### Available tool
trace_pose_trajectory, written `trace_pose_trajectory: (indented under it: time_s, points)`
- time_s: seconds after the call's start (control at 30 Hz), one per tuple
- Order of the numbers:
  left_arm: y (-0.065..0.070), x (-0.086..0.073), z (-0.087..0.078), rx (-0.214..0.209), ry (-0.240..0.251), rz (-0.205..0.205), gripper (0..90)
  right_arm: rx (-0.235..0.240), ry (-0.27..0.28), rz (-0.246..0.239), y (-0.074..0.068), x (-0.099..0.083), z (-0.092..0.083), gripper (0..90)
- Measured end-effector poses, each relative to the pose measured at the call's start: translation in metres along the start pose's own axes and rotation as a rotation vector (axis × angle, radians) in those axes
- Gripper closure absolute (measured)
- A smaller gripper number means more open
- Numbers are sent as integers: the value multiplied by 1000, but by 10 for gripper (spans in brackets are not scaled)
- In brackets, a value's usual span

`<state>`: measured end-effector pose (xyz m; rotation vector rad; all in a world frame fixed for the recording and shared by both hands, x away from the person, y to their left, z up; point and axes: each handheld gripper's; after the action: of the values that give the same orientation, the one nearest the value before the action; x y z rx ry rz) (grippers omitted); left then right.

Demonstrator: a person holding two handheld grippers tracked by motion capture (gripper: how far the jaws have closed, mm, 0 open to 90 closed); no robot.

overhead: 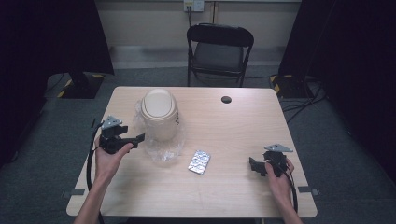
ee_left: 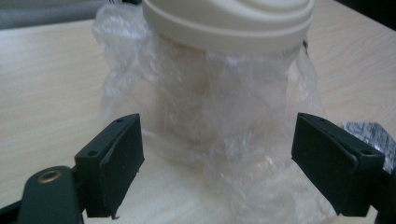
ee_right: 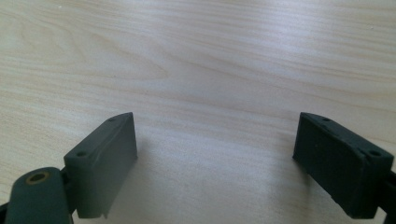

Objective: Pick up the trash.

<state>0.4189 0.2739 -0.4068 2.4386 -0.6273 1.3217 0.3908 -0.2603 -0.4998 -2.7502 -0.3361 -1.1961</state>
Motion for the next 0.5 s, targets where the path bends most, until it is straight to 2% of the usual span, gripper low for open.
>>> trace_pose_trajectory:
  time_s: [0.23, 0.5]
  points:
    - [-1, 31, -2, 19, 24, 13, 167, 0, 0, 1, 0, 0, 0, 124]
    - [-6, 52, 9, -4, 20, -10, 168, 0, 0, 1, 0, 0, 0, 124]
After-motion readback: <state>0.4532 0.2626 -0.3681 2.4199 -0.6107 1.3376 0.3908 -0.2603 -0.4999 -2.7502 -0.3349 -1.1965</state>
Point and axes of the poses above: each handheld gripper's, and its own axes: z roughly forward along the jaws, x roughly out of its top, y roughly to its right, and after that the axes turned 3 degrees about z, right-handed
